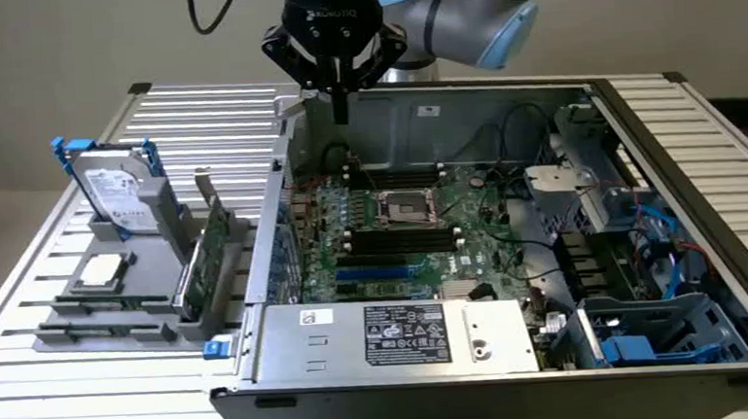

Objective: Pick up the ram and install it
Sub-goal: 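Reach for the ram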

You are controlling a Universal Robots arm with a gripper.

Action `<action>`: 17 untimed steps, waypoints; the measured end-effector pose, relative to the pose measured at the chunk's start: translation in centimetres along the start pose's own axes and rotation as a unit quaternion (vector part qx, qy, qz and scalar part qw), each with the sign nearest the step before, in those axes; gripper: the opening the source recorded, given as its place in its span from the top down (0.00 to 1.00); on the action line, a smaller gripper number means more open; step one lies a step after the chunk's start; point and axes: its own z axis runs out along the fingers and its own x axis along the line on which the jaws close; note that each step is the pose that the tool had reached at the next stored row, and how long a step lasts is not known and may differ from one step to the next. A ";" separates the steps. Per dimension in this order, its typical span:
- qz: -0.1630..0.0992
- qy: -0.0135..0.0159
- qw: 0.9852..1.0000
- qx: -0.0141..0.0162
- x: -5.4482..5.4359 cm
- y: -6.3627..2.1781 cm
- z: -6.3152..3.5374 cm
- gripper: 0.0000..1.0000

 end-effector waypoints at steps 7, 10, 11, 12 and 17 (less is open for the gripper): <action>0.000 0.000 1.000 0.000 0.0 0.00 0.00 0.89; 0.000 0.000 1.000 0.000 0.0 0.00 0.00 0.89; 0.000 0.000 1.000 0.000 0.0 0.00 0.00 0.89; 0.000 0.000 1.000 0.000 0.0 0.00 0.00 0.89; 0.000 0.002 1.000 0.000 1.3 -0.09 -0.03 0.89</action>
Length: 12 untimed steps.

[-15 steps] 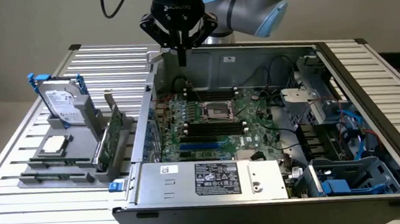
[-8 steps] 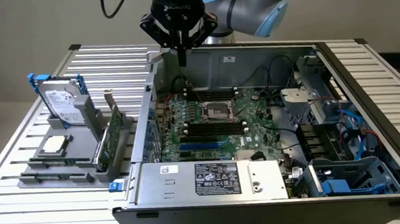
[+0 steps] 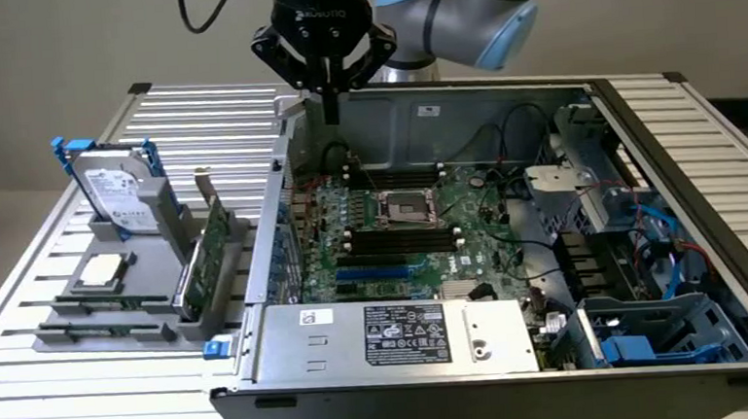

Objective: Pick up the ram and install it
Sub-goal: 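Reach for the ram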

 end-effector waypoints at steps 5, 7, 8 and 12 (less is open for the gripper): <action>0.000 0.000 1.000 0.000 2.3 -0.16 -0.04 0.89; 0.000 0.000 1.000 0.000 3.2 -0.22 -0.06 0.89; 0.000 0.000 1.000 0.000 3.6 -0.25 -0.07 0.89; 0.000 0.000 1.000 0.000 5.5 -0.40 -0.09 0.89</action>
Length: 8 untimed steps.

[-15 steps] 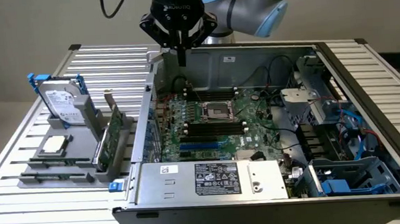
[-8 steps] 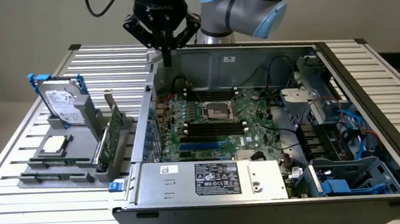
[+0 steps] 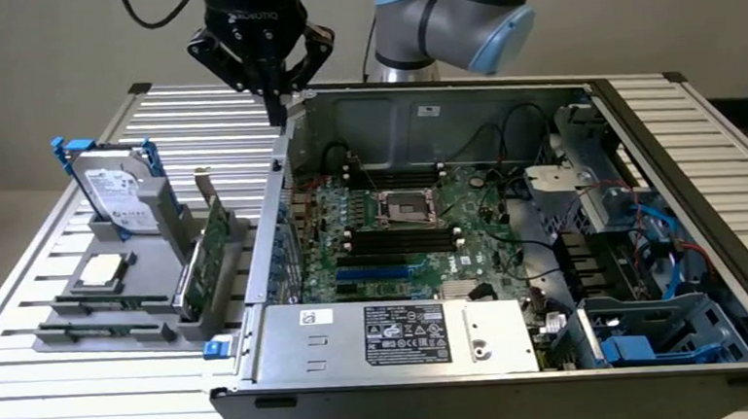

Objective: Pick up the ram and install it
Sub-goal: 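Reach for the ram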

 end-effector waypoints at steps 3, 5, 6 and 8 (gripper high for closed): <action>0.000 0.000 1.000 0.000 1.3 -0.15 0.02 0.89; 0.000 0.000 1.000 0.000 2.2 -0.26 0.03 0.89; 0.000 0.000 1.000 0.000 2.7 -0.31 0.05 0.89; 0.000 0.000 1.000 0.000 3.6 -0.42 0.10 0.89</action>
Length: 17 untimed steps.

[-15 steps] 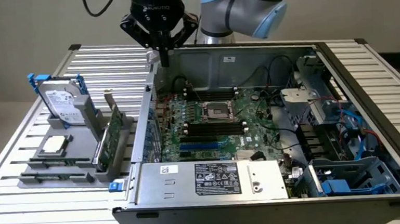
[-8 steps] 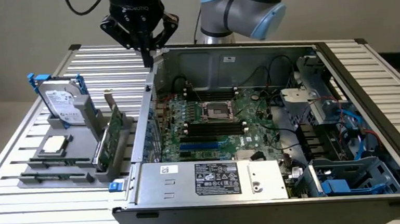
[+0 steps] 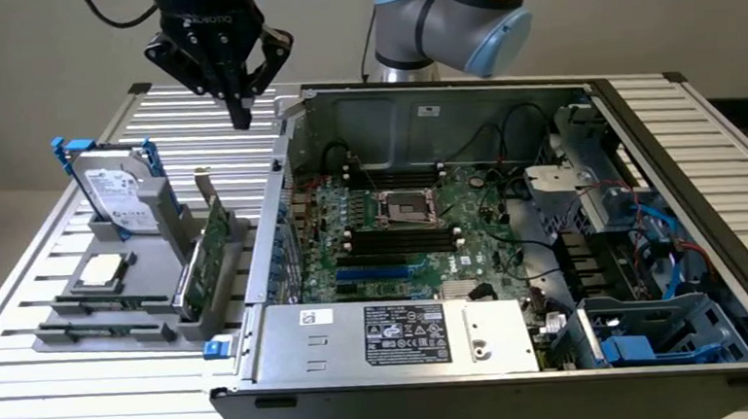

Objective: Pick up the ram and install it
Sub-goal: 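Reach for the ram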

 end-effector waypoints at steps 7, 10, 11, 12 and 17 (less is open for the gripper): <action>0.000 0.004 1.000 0.000 2.9 -0.37 0.24 0.89; 0.000 0.007 1.000 0.001 3.8 -0.63 0.53 0.89; 0.000 0.008 1.000 0.001 4.1 -0.74 0.62 0.89; 0.000 0.009 1.000 0.001 4.2 -0.86 0.71 0.89; 0.000 0.010 1.000 0.001 5.1 -2.06 0.92 0.89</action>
